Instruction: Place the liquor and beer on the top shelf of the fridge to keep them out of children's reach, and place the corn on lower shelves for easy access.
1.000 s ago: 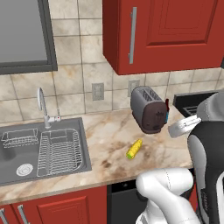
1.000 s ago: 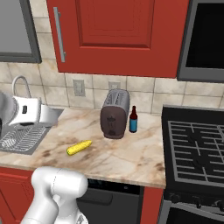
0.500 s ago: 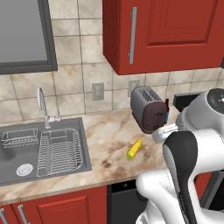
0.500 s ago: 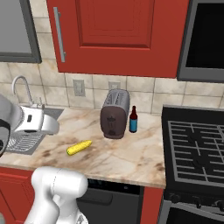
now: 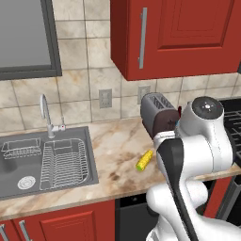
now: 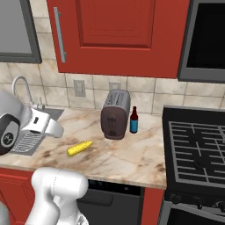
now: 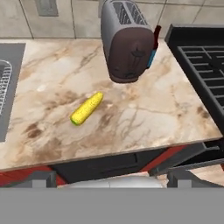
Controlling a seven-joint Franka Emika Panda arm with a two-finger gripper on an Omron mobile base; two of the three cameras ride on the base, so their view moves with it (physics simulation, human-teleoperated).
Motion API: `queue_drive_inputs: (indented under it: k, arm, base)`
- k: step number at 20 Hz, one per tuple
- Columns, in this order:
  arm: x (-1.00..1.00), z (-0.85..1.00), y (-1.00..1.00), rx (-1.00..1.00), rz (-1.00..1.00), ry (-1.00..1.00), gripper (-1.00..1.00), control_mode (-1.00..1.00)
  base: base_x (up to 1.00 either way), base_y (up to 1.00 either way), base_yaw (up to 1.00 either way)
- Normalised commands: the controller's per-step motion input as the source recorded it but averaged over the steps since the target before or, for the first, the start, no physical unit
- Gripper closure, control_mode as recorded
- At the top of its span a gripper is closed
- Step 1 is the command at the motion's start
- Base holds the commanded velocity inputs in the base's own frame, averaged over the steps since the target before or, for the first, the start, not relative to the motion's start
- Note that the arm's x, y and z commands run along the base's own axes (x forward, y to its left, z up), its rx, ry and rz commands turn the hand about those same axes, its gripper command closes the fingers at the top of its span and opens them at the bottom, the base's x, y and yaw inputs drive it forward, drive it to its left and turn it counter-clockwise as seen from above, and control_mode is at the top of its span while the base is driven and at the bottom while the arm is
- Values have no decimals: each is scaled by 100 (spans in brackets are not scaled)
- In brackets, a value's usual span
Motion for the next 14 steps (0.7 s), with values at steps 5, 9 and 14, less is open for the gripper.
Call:
queue_drive_inputs:
  k: [5,9,14]
  arm:
    - [12,-28,0,11,-16,8,-100,-100]
    - [24,-30,2,7,-5,8,-100,-100]
    - [37,-34,1,2,0,9,-100,-100]
  base:
    - [0,0,0]
    - [0,0,0]
    - [0,0,0]
